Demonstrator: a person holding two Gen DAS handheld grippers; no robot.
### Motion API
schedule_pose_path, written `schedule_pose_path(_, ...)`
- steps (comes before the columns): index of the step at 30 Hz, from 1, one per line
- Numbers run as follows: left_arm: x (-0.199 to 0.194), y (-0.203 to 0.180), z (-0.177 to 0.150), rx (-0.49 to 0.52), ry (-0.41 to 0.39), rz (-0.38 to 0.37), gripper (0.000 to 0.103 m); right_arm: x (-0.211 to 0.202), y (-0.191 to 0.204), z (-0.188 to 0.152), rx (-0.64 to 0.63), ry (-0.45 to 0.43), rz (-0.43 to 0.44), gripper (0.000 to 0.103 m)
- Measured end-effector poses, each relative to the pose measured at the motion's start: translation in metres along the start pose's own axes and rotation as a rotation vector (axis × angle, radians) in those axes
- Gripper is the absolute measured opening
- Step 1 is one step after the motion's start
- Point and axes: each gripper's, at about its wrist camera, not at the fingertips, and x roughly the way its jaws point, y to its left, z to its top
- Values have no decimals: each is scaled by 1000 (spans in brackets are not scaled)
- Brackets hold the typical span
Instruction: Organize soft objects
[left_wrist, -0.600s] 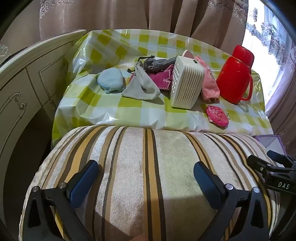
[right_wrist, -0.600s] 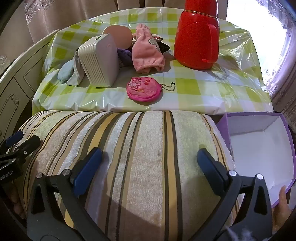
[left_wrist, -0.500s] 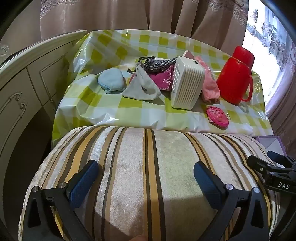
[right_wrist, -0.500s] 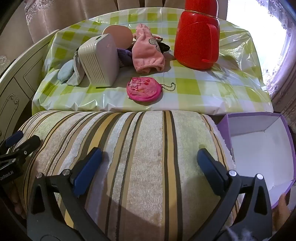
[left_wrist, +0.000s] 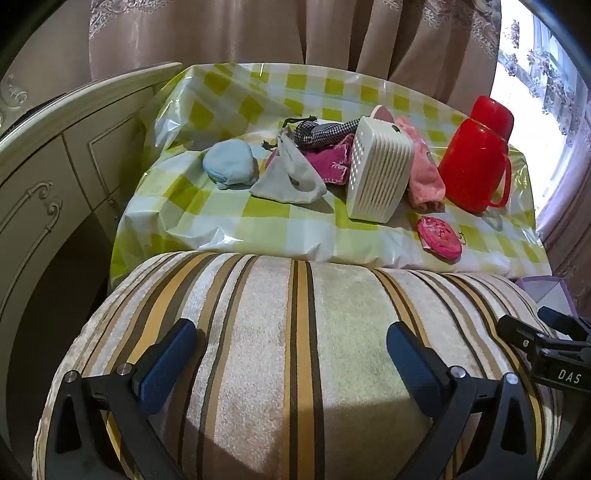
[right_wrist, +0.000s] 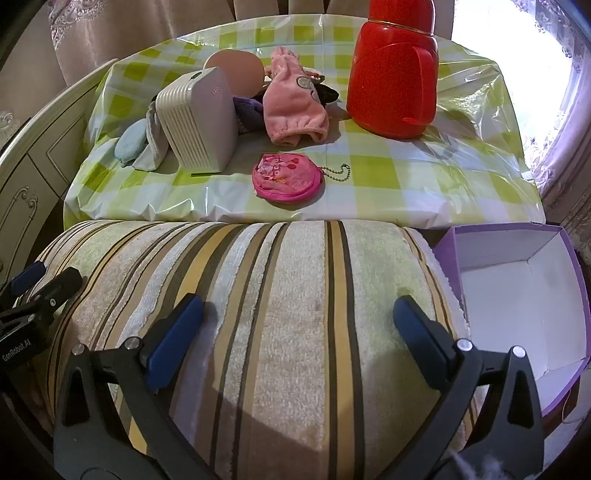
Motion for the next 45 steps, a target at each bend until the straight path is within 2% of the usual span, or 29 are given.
schedule_pose_path(45, 1, -2, -2, 2, -1, 9, 103, -1, -1, -1, 2, -10, 1, 103)
